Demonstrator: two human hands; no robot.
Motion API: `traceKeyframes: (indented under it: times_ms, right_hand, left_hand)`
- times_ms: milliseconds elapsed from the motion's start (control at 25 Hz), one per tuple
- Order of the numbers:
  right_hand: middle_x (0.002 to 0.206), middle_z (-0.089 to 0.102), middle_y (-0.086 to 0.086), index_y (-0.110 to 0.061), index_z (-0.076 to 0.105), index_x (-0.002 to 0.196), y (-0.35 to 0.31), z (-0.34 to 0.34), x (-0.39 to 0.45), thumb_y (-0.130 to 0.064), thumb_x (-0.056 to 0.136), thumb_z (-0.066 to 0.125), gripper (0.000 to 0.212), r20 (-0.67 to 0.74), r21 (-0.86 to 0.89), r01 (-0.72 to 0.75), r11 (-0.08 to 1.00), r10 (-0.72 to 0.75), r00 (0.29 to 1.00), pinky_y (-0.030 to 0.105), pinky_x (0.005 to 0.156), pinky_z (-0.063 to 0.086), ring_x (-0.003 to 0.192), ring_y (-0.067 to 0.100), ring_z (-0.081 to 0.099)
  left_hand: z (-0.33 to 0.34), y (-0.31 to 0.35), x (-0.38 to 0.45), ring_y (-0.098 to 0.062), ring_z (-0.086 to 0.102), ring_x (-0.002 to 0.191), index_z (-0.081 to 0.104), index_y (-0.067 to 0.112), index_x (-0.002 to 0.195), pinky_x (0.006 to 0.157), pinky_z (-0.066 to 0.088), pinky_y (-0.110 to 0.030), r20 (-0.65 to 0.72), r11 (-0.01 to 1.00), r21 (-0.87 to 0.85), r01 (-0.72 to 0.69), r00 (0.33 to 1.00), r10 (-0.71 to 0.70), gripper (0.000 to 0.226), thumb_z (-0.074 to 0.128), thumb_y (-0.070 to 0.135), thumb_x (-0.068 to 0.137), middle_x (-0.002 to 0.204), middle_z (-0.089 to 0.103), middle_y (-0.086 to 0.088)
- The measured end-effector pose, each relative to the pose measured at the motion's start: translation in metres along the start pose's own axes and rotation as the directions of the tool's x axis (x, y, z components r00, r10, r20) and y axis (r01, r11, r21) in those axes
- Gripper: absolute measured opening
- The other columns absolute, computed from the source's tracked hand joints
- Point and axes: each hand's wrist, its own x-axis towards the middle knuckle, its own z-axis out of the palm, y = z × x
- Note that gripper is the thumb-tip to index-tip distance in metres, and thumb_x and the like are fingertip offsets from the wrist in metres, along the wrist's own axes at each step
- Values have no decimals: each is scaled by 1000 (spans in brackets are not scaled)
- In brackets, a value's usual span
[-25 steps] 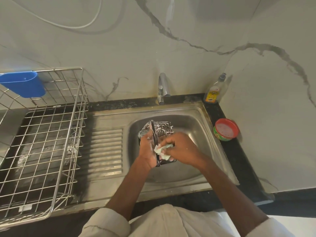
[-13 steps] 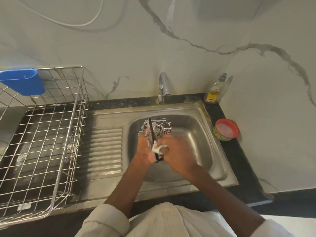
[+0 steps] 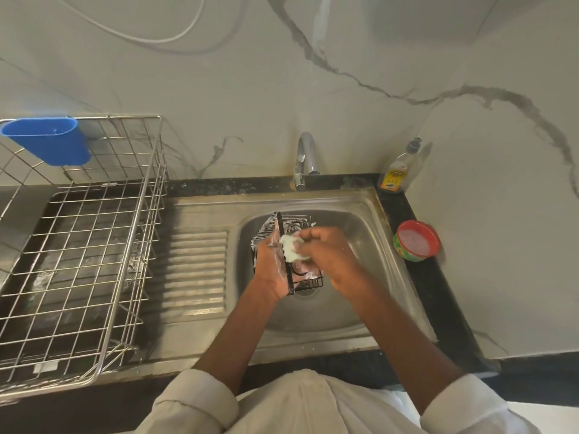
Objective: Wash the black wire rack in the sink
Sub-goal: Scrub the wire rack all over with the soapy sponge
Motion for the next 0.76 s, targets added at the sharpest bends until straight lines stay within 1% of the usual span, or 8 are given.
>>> traceKeyframes:
  times_ms: [80, 120, 280, 400, 480, 560, 640, 760]
  right_hand:
    - [93, 78, -2, -18, 79, 103, 12, 1, -6, -8, 87, 69, 22, -110, -450, 131, 883, -200, 974, 28, 66, 60, 75, 13, 73]
    - [91, 78, -7, -23, 80, 102, 13, 0, -8, -12, 85, 69, 23, -129, -568, 165, 806, -285, 950, 28, 69, 59, 77, 10, 72]
    - [87, 78, -11, -24, 82, 94, 7, 0, -9, -11, 81, 77, 19, 30, -369, 243, 897, -249, 968, 32, 74, 62, 77, 4, 73]
    - [100, 75, -9, -23, 80, 101, -3, 8, 11, -11, 86, 71, 21, -142, -516, 288, 807, -412, 900, 17, 75, 49, 85, 3, 67]
    - [104, 73, -8, -23, 79, 104, -8, 11, 13, -11, 88, 71, 22, -187, -539, 323, 778, -485, 854, 18, 77, 48, 85, 3, 64]
    - [102, 74, -8, -24, 81, 102, 2, 8, 4, -11, 85, 76, 22, -62, -526, 373, 764, -471, 880, 22, 79, 55, 82, 3, 65]
    - [99, 77, -7, -25, 82, 99, 18, 1, -12, -10, 80, 79, 24, 111, -572, 347, 743, -349, 930, 26, 78, 58, 83, 6, 69]
    - [98, 79, 0, -23, 82, 100, 12, -8, -4, -8, 82, 79, 25, 159, -462, 286, 840, -239, 958, 29, 67, 61, 76, 11, 75]
  left_hand:
    - [-4, -1, 5, -27, 67, 74, 79, 13, 88, 67, 52, -35, -13, 1000, -8, 11, 1000, -11, 63, 39, 57, 107, 86, 72, -10]
    - [-7, -2, 7, -29, 67, 80, 77, 11, 95, 72, 52, -37, -29, 1000, -17, 5, 1000, -6, 59, 42, 58, 105, 92, 71, -12]
    - [-6, -2, 4, -33, 71, 73, 72, 1, 102, 64, 60, -36, 8, 998, -25, 55, 998, -55, 68, 35, 58, 106, 91, 72, -21]
    - [3, -6, 0, -33, 68, 96, 71, 3, 115, 83, 55, -40, 35, 999, -41, -5, 999, 6, 55, 43, 50, 107, 108, 71, -19]
    - [5, -8, 1, -33, 61, 112, 67, 10, 129, 94, 49, -44, 35, 997, -63, -49, 998, 51, 47, 50, 48, 106, 122, 64, -16]
    - [2, -5, 3, -29, 66, 95, 72, 11, 112, 81, 52, -38, 22, 999, -45, -26, 999, 27, 44, 51, 48, 104, 110, 62, -13]
    - [-8, 0, 6, -23, 63, 63, 71, 15, 90, 53, 48, -29, 30, 999, -48, 11, 1000, -9, 42, 54, 53, 98, 89, 58, -9]
    - [-5, -4, 2, -23, 67, 62, 75, 8, 101, 52, 53, -31, -4, 1000, -19, 22, 1000, -22, 55, 45, 54, 105, 81, 72, -10]
